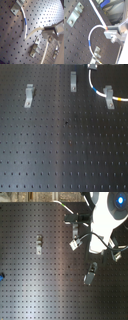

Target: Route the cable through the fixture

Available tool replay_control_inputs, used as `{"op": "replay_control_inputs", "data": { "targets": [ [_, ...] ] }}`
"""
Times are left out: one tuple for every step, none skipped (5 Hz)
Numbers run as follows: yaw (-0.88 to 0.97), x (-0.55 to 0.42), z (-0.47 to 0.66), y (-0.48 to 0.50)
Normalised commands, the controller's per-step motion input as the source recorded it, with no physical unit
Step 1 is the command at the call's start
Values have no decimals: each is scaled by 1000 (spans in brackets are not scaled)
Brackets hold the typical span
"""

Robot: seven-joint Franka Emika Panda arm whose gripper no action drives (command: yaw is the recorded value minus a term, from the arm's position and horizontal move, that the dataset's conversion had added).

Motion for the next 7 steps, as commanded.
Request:
{"op": "replay_control_inputs", "data": {
  "targets": [
    [0,-279,235,51],
    [0,-676,493,131],
    [71,-659,432,246],
    [357,-537,382,176],
    [486,-494,237,152],
    [426,-323,215,129],
    [-189,-94,336,-36]
  ]
}}
